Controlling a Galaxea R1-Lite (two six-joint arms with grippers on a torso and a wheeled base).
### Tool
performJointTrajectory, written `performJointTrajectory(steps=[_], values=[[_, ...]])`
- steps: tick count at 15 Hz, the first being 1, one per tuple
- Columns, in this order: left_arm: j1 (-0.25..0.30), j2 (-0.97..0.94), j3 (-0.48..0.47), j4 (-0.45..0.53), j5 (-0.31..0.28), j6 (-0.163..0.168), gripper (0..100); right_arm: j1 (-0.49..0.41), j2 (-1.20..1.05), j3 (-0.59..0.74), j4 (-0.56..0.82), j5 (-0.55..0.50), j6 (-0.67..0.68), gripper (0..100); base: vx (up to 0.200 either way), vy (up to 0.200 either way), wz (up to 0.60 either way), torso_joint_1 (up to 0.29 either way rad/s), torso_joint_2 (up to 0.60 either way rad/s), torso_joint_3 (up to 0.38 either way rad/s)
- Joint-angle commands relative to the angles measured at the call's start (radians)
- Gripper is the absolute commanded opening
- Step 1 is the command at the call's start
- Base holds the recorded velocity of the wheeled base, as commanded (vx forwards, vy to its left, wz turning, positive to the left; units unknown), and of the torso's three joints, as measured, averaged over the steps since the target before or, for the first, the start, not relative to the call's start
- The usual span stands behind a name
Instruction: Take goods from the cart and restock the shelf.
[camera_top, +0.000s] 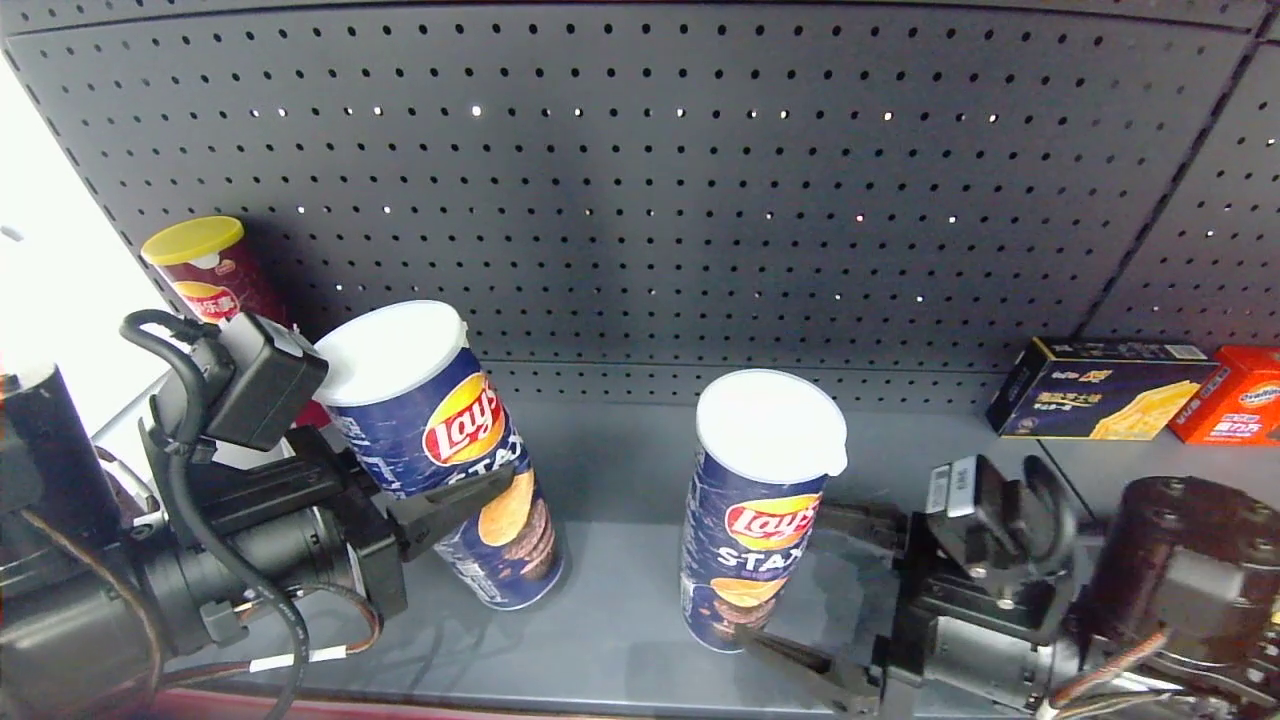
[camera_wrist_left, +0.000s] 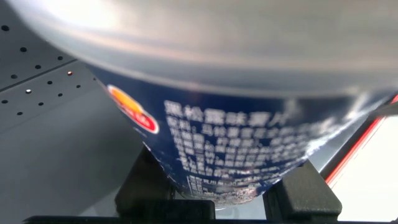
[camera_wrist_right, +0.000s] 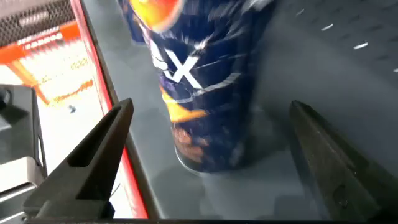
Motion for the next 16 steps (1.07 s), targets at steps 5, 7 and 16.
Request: performJointTrajectory(steps=[5,7,16], values=[[-0.001,0.0,0.003,0.0,0.001,0.001,0,-0.213,-0.394,0.127,0.016,-0.028,-0.006,100,0.0,0.0,0.0,0.0,0.0,0.0],[-0.001,0.0,0.0,0.0,0.0,0.001,0,-0.33,-0.463,0.144,0.018,-0.028,-0.006,100,0.0,0.0,0.0,0.0,0.0,0.0],[-0.004,0.026,0.002,-0.006,0.001,0.006,0,-0.706,-1.161,0.333,0.533,-0.028,0.018,100,0.0,0.0,0.0,0.0,0.0,0.0]])
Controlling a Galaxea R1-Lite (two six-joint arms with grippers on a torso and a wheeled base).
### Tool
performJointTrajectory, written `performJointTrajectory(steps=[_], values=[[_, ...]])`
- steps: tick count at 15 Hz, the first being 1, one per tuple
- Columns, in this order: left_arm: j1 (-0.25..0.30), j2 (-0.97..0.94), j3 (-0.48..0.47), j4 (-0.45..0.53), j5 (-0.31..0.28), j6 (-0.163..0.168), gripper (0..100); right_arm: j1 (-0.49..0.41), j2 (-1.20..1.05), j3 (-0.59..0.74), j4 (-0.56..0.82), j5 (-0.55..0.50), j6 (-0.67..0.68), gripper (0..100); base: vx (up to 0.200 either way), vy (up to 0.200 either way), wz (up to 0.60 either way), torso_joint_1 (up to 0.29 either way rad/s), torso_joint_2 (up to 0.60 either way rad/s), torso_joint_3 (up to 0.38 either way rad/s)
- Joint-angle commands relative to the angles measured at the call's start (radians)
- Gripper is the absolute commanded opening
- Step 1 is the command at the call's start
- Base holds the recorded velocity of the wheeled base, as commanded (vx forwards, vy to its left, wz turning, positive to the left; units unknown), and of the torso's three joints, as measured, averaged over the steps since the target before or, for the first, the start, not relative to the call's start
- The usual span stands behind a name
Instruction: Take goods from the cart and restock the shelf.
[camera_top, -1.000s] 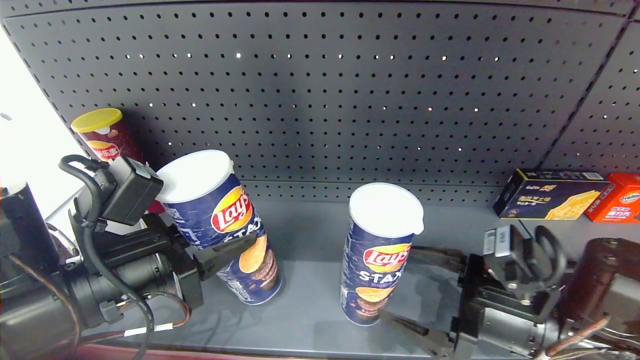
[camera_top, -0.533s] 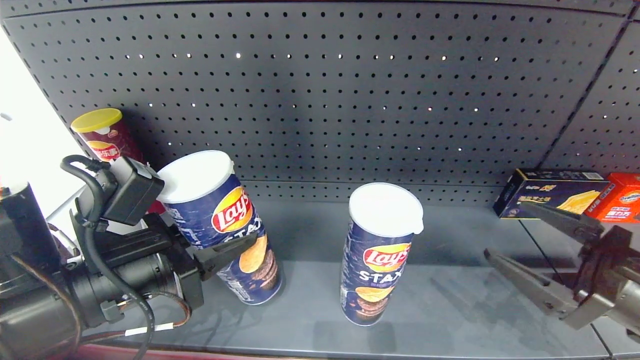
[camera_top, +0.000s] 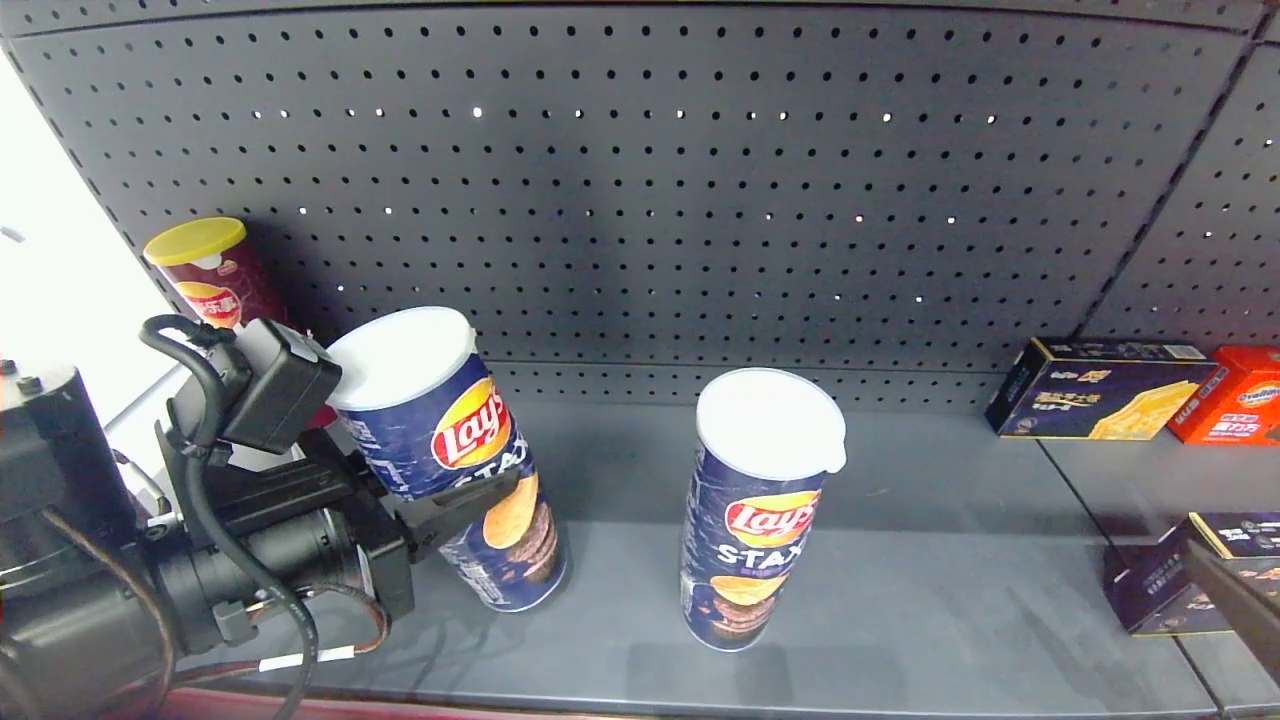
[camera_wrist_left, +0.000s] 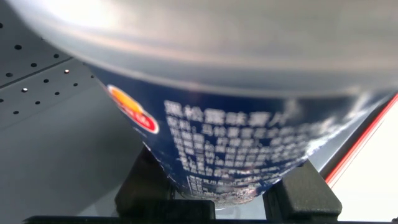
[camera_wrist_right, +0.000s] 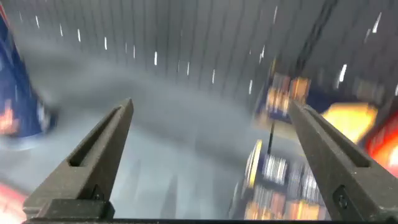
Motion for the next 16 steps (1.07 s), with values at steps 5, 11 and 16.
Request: performJointTrajectory(steps=[5,11,16], values=[[-0.003,0.004,0.004,-0.001,-0.004,0.001,0,-0.049,-0.835,0.01,0.892,-0.13,-0.004,100,0.0,0.0,0.0,0.0,0.0,0.0],[-0.005,0.007,-0.009,-0.004,-0.006,0.004,0,-0.051,-0.835,0.007,1.02,-0.291,0.131,100,0.0,0.0,0.0,0.0,0.0,0.0],[-0.009,0.007,-0.026,-0.004,-0.012,0.004,0,-0.049,-0.835,0.007,1.019,-0.277,0.119,100,0.0,0.0,0.0,0.0,0.0,0.0]])
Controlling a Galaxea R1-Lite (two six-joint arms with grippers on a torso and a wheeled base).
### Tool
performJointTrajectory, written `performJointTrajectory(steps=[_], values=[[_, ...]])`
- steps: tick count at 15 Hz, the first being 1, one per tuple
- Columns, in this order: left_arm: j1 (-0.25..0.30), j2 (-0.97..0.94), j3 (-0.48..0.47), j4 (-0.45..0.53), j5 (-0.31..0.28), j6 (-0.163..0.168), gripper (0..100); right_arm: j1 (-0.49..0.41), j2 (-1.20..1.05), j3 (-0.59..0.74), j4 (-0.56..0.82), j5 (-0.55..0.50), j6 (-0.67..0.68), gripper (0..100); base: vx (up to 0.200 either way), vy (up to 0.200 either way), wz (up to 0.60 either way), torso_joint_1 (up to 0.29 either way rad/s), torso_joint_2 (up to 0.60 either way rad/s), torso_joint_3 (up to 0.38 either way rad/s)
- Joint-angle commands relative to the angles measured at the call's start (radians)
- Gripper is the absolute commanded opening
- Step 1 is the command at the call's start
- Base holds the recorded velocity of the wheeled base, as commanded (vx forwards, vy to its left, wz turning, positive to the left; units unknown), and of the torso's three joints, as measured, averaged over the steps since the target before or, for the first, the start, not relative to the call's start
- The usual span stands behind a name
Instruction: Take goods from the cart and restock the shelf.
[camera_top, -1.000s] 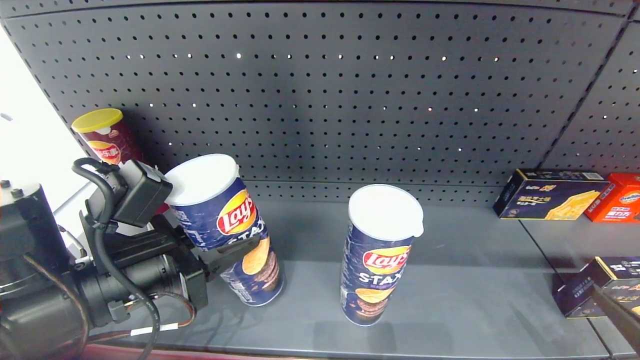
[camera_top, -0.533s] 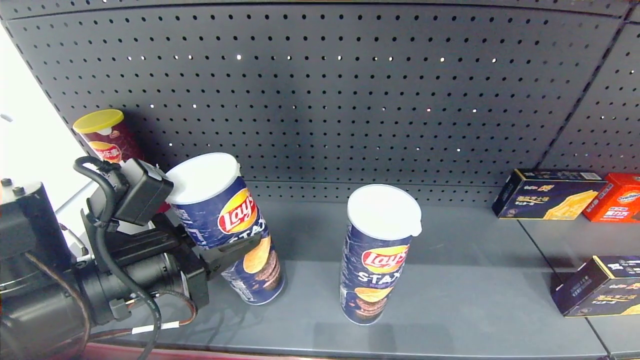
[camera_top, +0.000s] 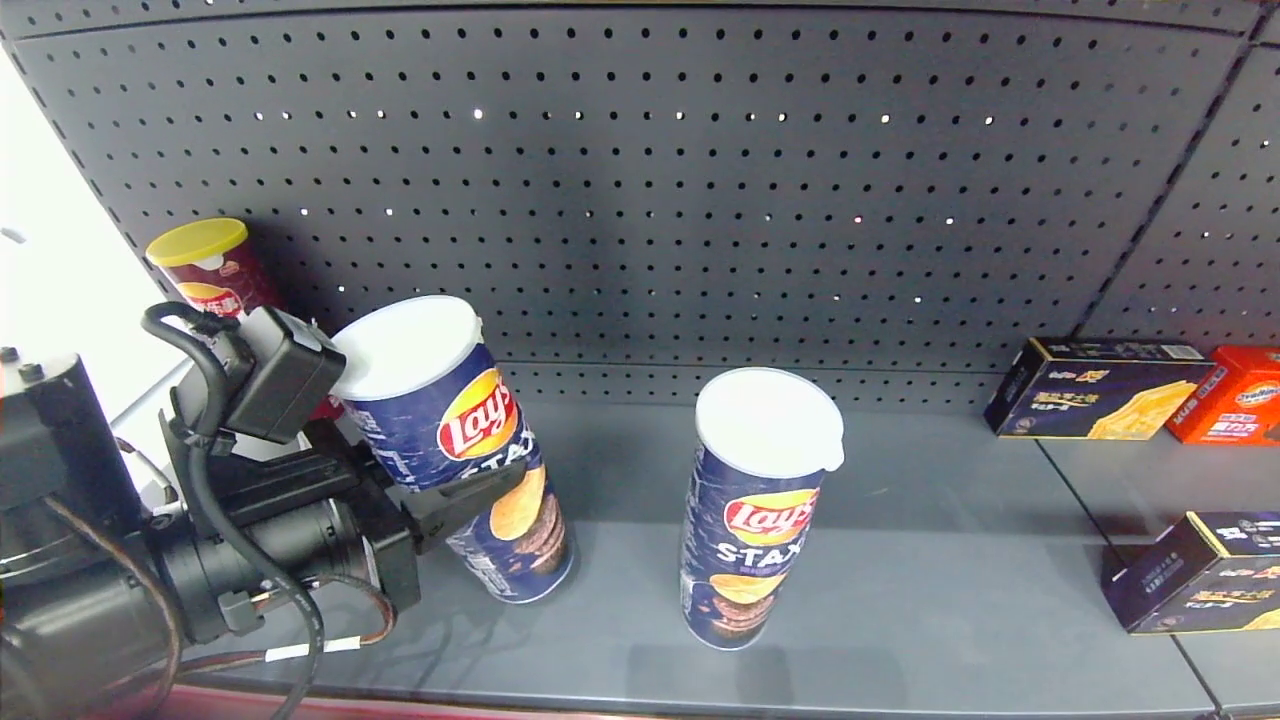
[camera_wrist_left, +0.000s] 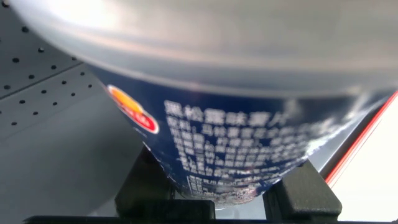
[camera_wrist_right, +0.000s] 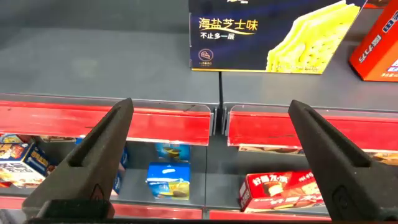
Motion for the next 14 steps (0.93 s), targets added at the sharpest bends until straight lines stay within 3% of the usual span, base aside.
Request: performJointTrajectory(steps=[1,6,7,8,9,12,13,14], values=[[0.001,-0.001,-0.014,0.0,-0.002,0.0,0,0.0,0.0,-0.001,0.0,0.001,0.0,100,0.0,0.0,0.0,0.0,0.0,0.0],[0.01,0.004,-0.083,0.011,-0.09,-0.011,0,0.0,0.0,0.0,0.0,0.001,0.0,100,0.0,0.0,0.0,0.0,0.0,0.0],[0.01,0.01,-0.106,0.012,-0.107,-0.031,0,0.0,0.0,-0.001,0.0,0.001,0.0,100,0.0,0.0,0.0,0.0,0.0,0.0],[0.01,0.013,-0.148,0.029,-0.126,-0.075,0,0.0,0.0,-0.001,0.0,0.001,0.0,100,0.0,0.0,0.0,0.0,0.0,0.0],[0.01,0.031,-0.194,0.054,-0.128,-0.084,0,0.0,0.0,-0.001,0.0,0.001,0.0,100,0.0,0.0,0.0,0.0,0.0,0.0],[0.012,0.128,-0.356,0.087,-0.128,-0.077,0,0.0,0.0,0.0,0.0,0.001,0.0,100,0.0,0.0,0.0,0.0,0.0,0.0],[0.016,0.16,-0.393,0.106,-0.128,-0.052,0,0.0,0.0,0.0,0.0,0.001,0.0,100,0.0,0.0,0.0,0.0,0.0,0.0],[0.055,0.2,-0.422,0.146,-0.13,-0.02,0,0.0,0.0,0.0,0.0,0.001,0.0,100,0.0,0.0,0.0,0.0,0.0,0.0]])
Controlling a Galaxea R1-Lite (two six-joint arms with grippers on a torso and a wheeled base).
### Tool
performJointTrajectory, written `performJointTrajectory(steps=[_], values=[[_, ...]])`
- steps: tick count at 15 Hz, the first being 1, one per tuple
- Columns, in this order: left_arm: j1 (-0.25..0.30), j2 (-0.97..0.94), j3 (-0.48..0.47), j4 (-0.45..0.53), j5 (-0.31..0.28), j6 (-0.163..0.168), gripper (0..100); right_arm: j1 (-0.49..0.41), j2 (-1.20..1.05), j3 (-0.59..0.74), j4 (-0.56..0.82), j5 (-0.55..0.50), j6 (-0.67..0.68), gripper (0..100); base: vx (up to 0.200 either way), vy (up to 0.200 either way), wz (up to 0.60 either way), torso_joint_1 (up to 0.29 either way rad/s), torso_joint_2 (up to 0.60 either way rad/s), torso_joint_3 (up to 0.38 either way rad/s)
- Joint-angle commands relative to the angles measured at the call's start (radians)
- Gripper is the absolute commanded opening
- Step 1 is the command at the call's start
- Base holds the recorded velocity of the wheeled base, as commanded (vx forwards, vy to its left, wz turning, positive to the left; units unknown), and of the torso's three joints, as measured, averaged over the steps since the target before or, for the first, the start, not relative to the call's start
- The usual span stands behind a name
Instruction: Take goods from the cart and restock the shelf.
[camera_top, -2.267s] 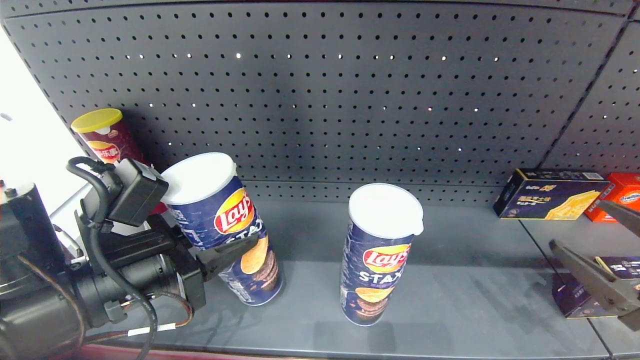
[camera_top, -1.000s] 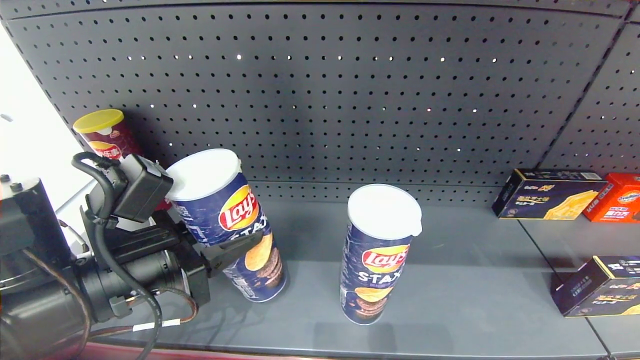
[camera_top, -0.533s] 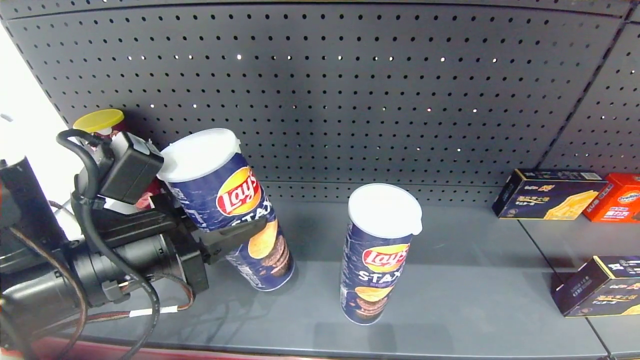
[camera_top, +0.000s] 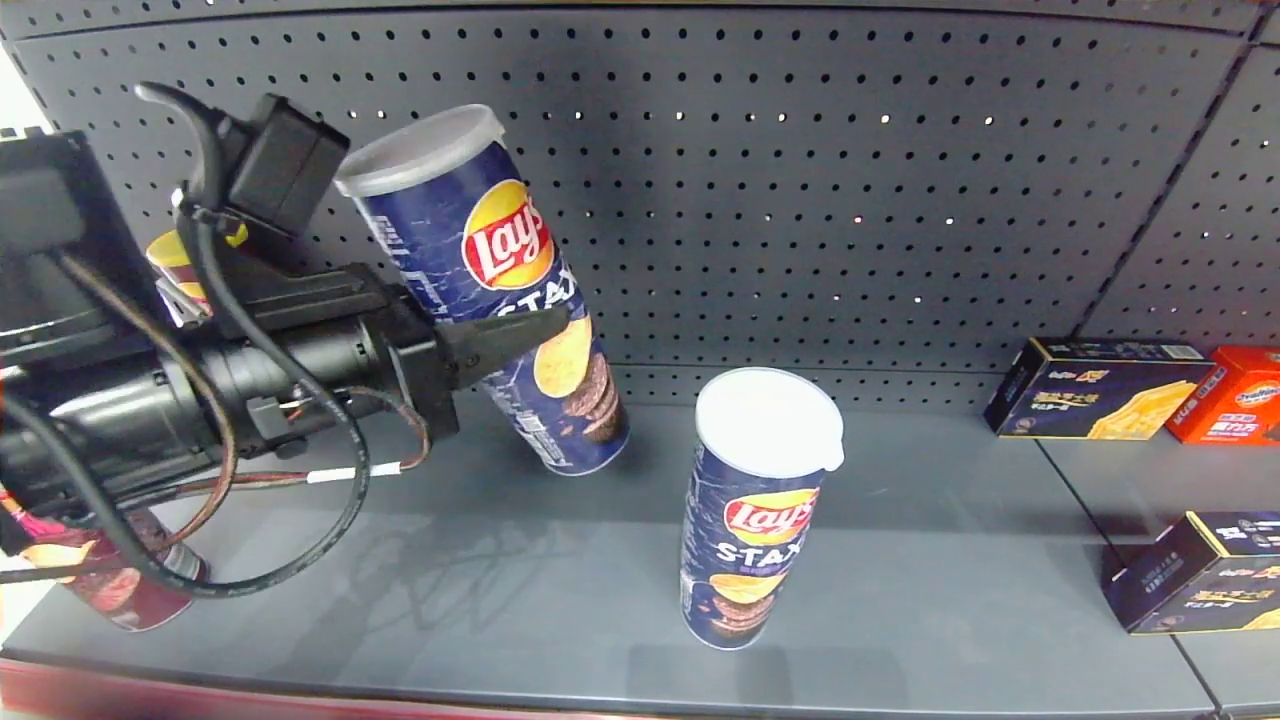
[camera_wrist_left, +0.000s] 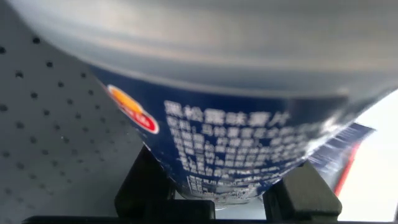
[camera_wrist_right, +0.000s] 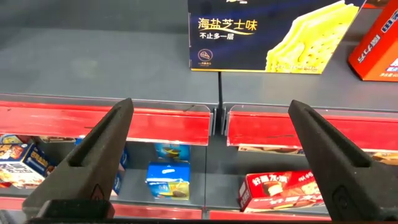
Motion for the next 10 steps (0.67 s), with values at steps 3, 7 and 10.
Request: performJointTrajectory(steps=[3,7,10], values=[[0.068,0.166,-0.136,0.154,-0.097,0.148,0,0.001,0.002,-0.001,0.0,0.0,0.0,100,0.0,0.0,0.0,0.0,0.0,0.0],[0.048,0.292,-0.303,0.234,-0.177,0.169,0,0.001,0.002,-0.001,0.0,0.0,0.0,100,0.0,0.0,0.0,0.0,0.0,0.0],[0.025,0.367,-0.365,0.235,-0.186,0.187,0,0.001,0.002,-0.001,0.0,0.0,0.0,100,0.0,0.0,0.0,0.0,0.0,0.0]])
